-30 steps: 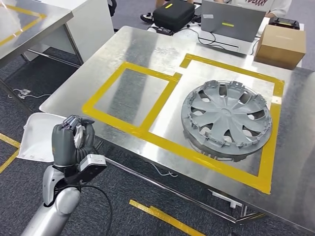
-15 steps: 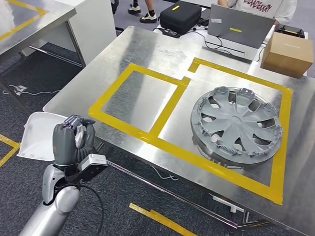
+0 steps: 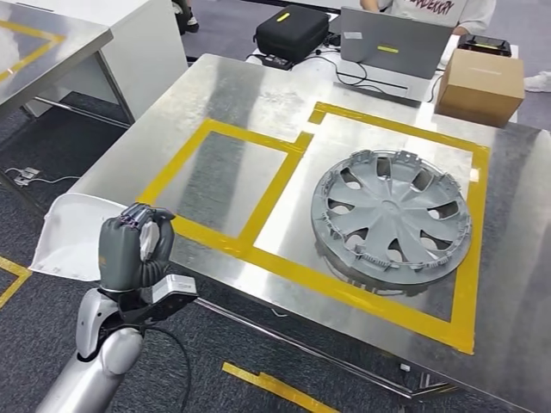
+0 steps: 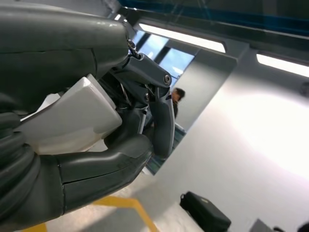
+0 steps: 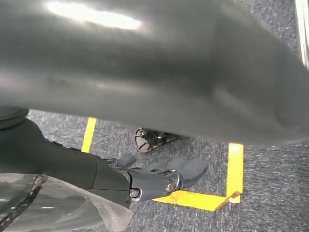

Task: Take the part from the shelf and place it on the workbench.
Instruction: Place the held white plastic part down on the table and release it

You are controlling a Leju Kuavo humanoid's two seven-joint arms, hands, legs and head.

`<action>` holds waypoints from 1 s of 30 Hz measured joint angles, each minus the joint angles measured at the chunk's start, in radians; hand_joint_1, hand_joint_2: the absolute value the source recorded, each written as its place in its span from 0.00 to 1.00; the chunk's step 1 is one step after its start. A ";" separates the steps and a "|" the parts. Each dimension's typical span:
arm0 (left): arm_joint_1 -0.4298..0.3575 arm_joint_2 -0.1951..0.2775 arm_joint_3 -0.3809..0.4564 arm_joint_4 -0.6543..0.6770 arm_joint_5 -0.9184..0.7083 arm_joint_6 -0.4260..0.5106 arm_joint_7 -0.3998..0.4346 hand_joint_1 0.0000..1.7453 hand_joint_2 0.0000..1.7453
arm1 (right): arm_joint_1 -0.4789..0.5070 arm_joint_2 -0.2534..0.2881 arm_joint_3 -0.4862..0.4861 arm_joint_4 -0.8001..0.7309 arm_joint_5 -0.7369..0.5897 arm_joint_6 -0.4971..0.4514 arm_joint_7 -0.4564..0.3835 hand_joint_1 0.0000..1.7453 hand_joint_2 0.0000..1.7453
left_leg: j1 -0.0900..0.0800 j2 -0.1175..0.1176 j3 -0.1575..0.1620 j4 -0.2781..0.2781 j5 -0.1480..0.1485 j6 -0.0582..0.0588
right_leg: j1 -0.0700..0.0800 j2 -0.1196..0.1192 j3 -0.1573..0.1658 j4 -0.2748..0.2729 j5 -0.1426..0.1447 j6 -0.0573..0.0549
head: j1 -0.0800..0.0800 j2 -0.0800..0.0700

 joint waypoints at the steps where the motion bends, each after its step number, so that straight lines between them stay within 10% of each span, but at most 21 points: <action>1: -0.001 0.001 -0.003 0.002 -0.009 -0.008 0.003 1.00 1.00 | 0.000 0.000 0.000 0.000 0.001 0.002 -0.001 0.00 0.00 | 0.001 0.000 -0.018 0.036 -0.006 -0.001 | 0.000 0.009 0.001 0.000 -0.001 0.000 | 0.000 0.000; 6: -0.025 0.006 -0.016 0.006 -0.038 -0.033 0.013 1.00 1.00 | -0.001 0.005 0.000 0.000 -0.001 0.008 -0.004 0.00 0.00 | 0.005 -0.067 0.081 -0.193 0.131 0.011 | -0.001 0.064 0.005 0.004 -0.005 0.011 | 0.001 0.000; 10: -0.041 0.008 -0.028 0.009 -0.050 -0.044 0.020 1.00 1.00 | 0.000 0.009 0.000 0.000 0.001 0.003 0.008 0.00 0.00 | 0.005 -0.070 0.100 -0.240 0.128 0.027 | -0.010 0.103 -0.014 0.002 0.000 0.037 | 0.003 0.000; 14: -0.050 0.010 -0.033 0.009 -0.058 -0.045 0.028 1.00 1.00 | 0.000 0.012 0.000 0.000 0.011 -0.001 0.020 0.00 0.00 | 0.006 -0.012 0.114 -0.252 0.128 0.047 | -0.003 -0.004 -0.103 0.163 -0.078 0.053 | 0.014 0.000; 17: -0.039 0.017 -0.034 0.009 -0.062 -0.044 0.031 1.00 1.00 | 0.000 0.013 0.000 0.000 0.015 -0.002 0.021 0.00 0.00 | 0.001 0.032 0.118 -0.251 0.121 0.052 | -0.004 -0.032 -0.183 0.297 -0.104 0.058 | 0.015 0.000; 21: -0.038 0.019 -0.038 0.009 -0.070 -0.048 0.031 1.00 1.00 | -0.001 0.014 0.000 0.000 0.011 -0.002 0.014 0.00 0.00 | -0.006 0.076 0.137 -0.250 0.105 0.043 | 0.007 -0.097 -0.059 0.058 0.012 0.041 | 0.015 0.000; 23: -0.039 0.020 -0.039 0.009 -0.072 -0.050 0.032 1.00 1.00 | -0.006 0.016 0.000 0.000 0.010 -0.002 0.012 0.00 0.00 | -0.012 0.096 0.143 -0.249 0.098 0.033 | 0.015 -0.118 -0.030 0.007 0.017 0.029 | 0.014 0.000; 25: -0.040 0.020 -0.041 0.009 -0.073 -0.051 0.032 1.00 1.00 | -0.005 0.017 0.000 0.001 0.010 -0.002 0.012 0.00 0.00 | -0.012 0.113 0.149 -0.250 0.092 0.024 | 0.013 -0.091 -0.030 0.004 0.019 0.020 | 0.015 0.000; 30: -0.039 0.025 -0.044 0.009 -0.075 -0.050 0.032 1.00 1.00 | -0.005 0.022 0.000 0.000 0.009 -0.002 0.012 0.00 0.00 | -0.002 0.009 0.057 -0.031 -0.029 0.003 | 0.002 -0.027 -0.025 -0.002 0.025 0.004 | 0.007 0.000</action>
